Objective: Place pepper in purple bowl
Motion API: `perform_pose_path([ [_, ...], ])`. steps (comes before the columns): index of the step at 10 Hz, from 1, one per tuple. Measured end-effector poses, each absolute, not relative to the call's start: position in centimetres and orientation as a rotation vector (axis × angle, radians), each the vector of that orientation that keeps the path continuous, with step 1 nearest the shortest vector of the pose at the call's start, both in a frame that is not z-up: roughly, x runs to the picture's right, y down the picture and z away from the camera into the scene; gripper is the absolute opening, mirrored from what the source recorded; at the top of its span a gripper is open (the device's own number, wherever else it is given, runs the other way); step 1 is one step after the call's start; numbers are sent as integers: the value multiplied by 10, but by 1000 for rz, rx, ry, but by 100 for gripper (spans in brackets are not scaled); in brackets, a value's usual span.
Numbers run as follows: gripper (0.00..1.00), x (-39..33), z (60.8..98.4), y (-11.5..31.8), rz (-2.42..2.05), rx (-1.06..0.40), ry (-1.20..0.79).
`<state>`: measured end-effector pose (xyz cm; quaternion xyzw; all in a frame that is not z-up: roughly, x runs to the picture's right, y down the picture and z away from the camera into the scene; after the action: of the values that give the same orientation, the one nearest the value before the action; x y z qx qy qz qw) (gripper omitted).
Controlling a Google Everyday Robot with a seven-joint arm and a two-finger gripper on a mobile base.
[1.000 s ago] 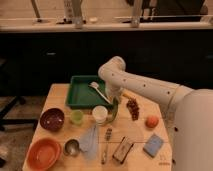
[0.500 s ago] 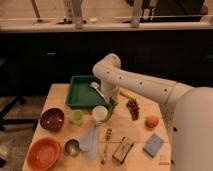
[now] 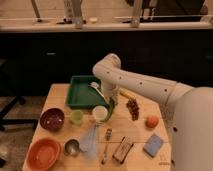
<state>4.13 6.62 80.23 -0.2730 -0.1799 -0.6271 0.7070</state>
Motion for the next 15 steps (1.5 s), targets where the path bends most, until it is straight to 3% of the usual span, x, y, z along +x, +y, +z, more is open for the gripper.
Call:
perform_pose_path([
  [5,0,37,798,66,-1322,-608,-370],
  [15,0,-59,792,63,-1042,-573,-321],
])
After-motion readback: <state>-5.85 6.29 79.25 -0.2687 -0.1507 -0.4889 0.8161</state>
